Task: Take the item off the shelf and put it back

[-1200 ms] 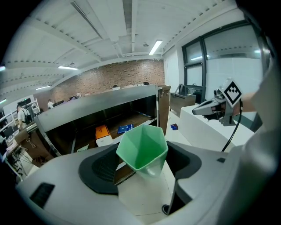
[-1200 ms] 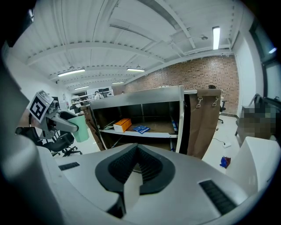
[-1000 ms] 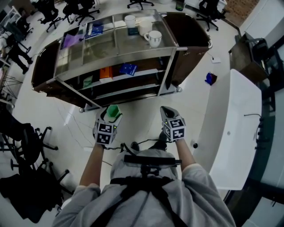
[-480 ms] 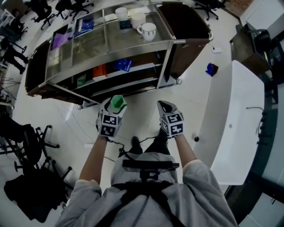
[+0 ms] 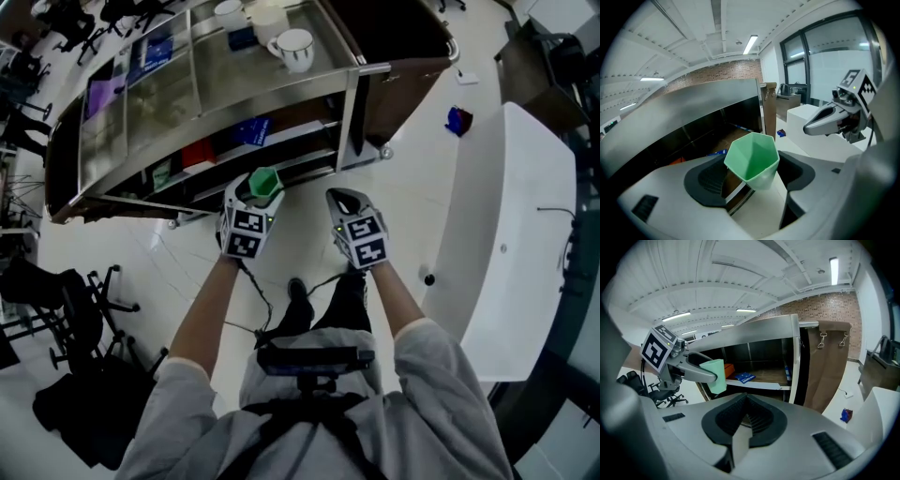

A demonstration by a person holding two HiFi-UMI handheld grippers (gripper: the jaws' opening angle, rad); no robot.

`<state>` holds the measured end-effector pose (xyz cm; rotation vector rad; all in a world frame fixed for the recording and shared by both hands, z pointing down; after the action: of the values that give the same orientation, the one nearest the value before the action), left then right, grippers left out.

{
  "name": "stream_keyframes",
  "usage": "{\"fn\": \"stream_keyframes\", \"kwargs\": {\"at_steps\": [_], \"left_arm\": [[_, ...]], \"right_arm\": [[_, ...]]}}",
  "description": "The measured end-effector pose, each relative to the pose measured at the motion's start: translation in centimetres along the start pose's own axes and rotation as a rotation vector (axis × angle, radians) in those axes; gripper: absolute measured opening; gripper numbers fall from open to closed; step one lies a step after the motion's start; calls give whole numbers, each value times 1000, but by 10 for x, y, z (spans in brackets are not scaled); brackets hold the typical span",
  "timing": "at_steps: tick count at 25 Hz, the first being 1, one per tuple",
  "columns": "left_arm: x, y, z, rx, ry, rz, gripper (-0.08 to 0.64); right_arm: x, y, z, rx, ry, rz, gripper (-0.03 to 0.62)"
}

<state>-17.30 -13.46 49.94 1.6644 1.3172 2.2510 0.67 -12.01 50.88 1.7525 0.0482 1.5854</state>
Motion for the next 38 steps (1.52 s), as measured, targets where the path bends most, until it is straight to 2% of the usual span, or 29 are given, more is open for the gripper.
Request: {"fn": "stream_keyframes", "kwargs": {"at_steps": [13,27,30,33,38], "left_arm": [[-60,119,-38,-1,93,45,337],[-92,207,-71,-34,144,88,337],[-96,219,-76,-44,138,83,337],[-90,227,-84,-51,97,51,337],[-95,231,-90,-79,91,47,337]], "right_arm": [[-13,72,35,-15,4,3,9],[-11,119,65,-35,26,-1,9],[-9,122,70,-39,24,-6,9],[-7,123,76,-39,25,-12,9],[-3,126,85,-35,34,-20,9]]}}
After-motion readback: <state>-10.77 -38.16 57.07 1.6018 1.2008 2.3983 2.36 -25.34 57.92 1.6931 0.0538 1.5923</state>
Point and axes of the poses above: the fingertips, and each gripper's own axes: y forward along the fingers, z to its right, x out of its underside, the point moved 5 cm from there along -y, backward along the fingers, and after that the axes turned 10 degrees about x, right-handed, at the moved point
